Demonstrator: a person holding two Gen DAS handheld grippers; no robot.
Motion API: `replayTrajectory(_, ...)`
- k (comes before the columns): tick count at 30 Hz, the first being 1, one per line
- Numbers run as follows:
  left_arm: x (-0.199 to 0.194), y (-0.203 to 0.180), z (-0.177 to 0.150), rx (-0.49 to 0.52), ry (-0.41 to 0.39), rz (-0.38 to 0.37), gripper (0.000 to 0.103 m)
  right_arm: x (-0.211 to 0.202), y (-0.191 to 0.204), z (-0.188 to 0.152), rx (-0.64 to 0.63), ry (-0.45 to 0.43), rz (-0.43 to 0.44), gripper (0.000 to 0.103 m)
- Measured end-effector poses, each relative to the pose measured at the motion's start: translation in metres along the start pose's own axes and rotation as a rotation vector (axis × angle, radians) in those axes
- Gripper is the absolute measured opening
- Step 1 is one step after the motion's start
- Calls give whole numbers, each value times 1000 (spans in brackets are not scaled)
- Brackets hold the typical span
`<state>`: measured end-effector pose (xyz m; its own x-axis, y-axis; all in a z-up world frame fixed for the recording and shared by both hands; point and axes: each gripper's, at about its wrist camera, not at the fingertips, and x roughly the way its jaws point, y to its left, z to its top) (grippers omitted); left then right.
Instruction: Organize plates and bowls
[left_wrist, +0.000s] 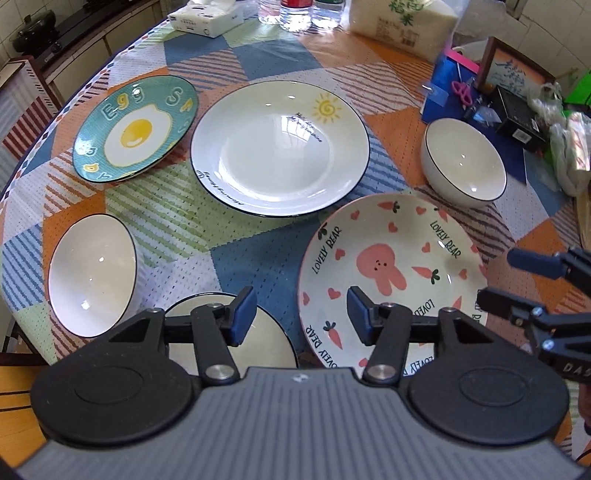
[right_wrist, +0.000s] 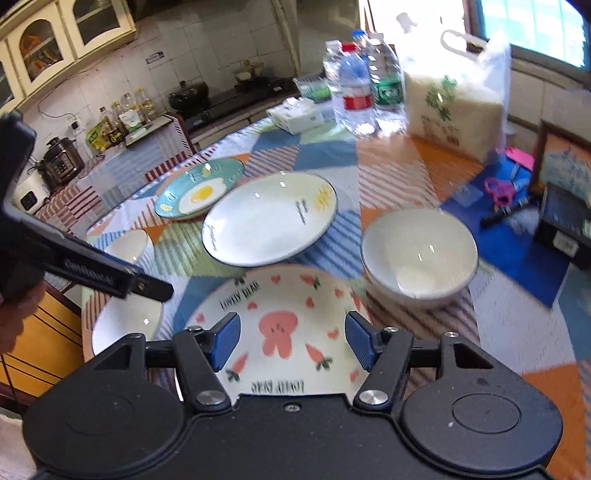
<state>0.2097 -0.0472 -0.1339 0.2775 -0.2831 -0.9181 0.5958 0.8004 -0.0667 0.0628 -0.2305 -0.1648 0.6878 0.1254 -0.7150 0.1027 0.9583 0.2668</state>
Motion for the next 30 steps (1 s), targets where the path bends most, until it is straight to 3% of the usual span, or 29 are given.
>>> replayTrajectory(8,31,-7,3,52,37,-7,59,18,-17,-50,112,40,-47,68)
replayTrajectory(16,59,-12,11,115,88,-21,61,27,-22,-68,210,51,-19,67)
replayTrajectory(19,68,-12,13,128,101,-32,60,31,-22,-70,234,53,-6,59)
replayTrajectory(21,72,-13,13,139,99,-35,53,33,-23,-72,259,54,8,47)
replayTrajectory(22,74,-13,14,143,98,-28,36,34,-23,-72,272,56,13,37)
replayTrajectory(23,77,-13,14,147,103,-14,31,35,-23,-73,278,61,3,28)
replayTrajectory(25,83,-12,14,154,124,-15,20,36,-22,-75,283,63,1,26)
replayTrajectory(30,84,-10,10,167,106,-45,22,38,-30,-76,375,64,12,23)
